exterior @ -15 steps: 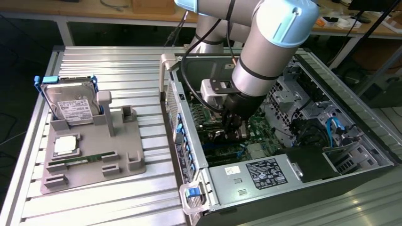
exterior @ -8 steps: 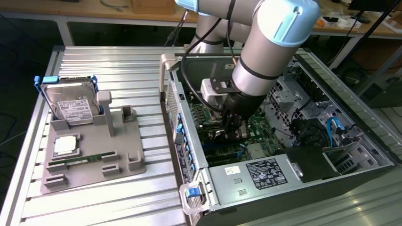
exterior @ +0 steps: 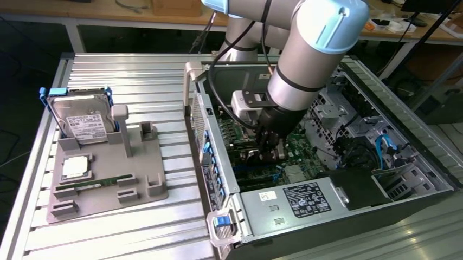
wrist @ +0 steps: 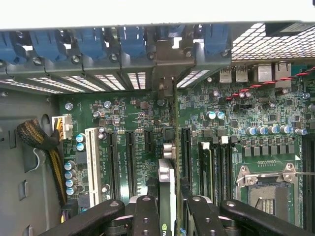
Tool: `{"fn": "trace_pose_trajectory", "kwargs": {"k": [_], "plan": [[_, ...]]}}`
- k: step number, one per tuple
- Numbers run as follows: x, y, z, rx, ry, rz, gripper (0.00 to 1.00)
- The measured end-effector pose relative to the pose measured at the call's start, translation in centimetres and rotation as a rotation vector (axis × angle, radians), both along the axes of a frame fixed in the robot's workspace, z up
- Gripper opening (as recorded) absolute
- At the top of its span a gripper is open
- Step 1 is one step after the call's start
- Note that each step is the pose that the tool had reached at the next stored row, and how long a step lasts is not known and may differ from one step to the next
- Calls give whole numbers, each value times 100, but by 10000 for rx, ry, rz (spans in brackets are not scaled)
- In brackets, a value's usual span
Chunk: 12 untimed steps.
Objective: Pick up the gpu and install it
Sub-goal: 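Insert the gpu into the slot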
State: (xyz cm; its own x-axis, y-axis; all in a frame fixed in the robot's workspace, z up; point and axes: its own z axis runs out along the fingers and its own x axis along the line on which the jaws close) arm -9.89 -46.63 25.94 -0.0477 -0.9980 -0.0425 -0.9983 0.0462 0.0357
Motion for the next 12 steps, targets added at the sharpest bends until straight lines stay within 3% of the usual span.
{"fn": "trace_pose_trajectory", "kwargs": {"k": [12], "plan": [[-1,-22,-9,8,-1,1,27]]}}
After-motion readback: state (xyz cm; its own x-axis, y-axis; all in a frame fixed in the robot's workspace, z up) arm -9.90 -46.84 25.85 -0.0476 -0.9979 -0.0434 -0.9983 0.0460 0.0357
